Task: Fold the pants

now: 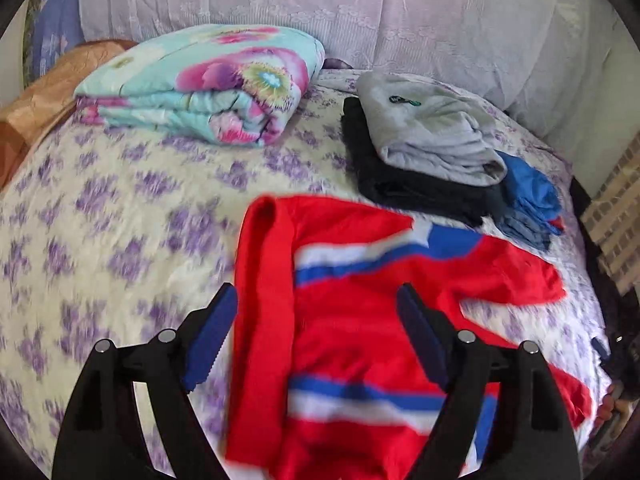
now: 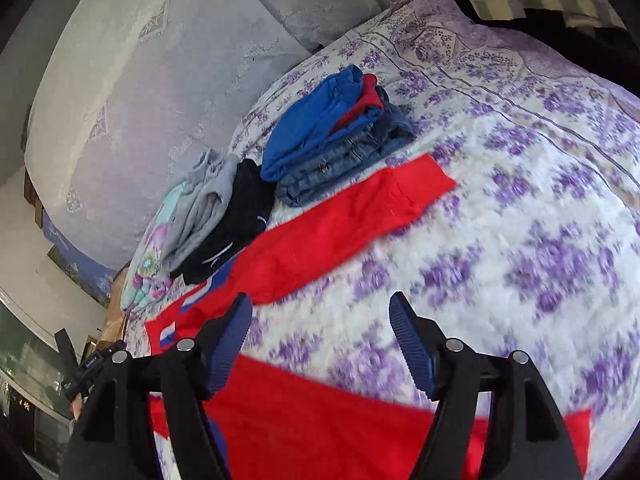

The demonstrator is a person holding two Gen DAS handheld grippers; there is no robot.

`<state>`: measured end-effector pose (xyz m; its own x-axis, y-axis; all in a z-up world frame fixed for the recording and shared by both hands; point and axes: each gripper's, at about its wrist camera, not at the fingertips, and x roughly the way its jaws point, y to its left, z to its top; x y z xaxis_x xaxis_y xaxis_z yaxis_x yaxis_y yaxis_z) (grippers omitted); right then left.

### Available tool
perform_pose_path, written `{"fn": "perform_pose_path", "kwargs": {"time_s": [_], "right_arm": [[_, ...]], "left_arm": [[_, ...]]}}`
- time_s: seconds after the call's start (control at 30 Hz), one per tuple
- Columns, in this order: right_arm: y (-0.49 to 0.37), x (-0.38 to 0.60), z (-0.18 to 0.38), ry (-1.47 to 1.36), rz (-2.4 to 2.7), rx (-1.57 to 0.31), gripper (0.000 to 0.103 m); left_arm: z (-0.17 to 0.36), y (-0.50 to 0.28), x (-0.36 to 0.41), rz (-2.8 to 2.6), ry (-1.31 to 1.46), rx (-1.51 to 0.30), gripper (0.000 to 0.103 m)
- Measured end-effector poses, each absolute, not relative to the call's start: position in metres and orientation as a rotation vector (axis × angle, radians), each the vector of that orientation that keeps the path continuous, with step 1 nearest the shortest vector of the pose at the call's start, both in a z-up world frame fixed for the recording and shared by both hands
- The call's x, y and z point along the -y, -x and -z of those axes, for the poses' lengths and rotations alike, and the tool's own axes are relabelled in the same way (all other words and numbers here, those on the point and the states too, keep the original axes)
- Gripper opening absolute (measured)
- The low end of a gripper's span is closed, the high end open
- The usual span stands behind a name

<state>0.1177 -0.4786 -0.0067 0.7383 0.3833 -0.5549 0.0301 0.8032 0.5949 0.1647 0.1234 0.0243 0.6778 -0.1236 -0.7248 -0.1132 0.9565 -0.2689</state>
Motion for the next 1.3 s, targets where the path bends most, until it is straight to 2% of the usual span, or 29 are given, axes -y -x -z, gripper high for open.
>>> {"fn": "perform_pose_path", "kwargs": {"time_s": [0.13,0.33,0.47,0.73,0.83,0.9,0.93,1.0,1.2,1.27,1.3], "right_arm": [[-0.067,0.48,0.018,-0.656,-0.221,-0.721,0.081],[-0.018,0.468,0.033,-0.717,-0.286,-0.735,0.081],[0.005,0.468,0.043,-0.779,-0.298,-0.744,0.081],[0.024,0.48,0.068,-0.948,-0.29,-0.762,0.082],[0.029,0.482,0.079,-0.999,-0.292,-0.766,0.082],[0.033,0.485,0.086,-1.029,-0.286,-0.754,0.082],[0.033,0.487,0.089,-1.043,-0.282,-0.75,0.081],[0.035,0.492,0.095,-1.088,-0.269,-0.731,0.077],[0.034,0.51,0.106,-1.176,-0.183,-0.664,0.059],[0.026,0.515,0.108,-1.156,-0.15,-0.657,0.048],[0.019,0.516,0.109,-1.141,-0.137,-0.661,0.037]], "left_arm": [[-0.021,-0.109,-0.13,0.047,0.322,-0.819,0.079],[0.027,-0.062,-0.132,0.095,0.475,-0.931,0.079],[0.054,-0.059,-0.128,0.13,0.608,-0.967,0.078],[0.067,-0.091,-0.128,0.075,0.809,-0.911,0.078],[0.067,-0.097,-0.135,0.016,0.826,-0.878,0.062],[0.068,-0.096,-0.142,0.002,0.832,-0.86,0.036],[0.069,-0.095,-0.144,0.003,0.826,-0.856,0.03],[0.072,-0.094,-0.15,0.022,0.824,-0.861,0.023],[0.059,-0.087,-0.16,0.049,0.829,-0.81,0.019],[0.05,-0.084,-0.164,0.054,0.821,-0.79,0.019],[0.044,-0.083,-0.166,0.056,0.816,-0.778,0.018]]}}
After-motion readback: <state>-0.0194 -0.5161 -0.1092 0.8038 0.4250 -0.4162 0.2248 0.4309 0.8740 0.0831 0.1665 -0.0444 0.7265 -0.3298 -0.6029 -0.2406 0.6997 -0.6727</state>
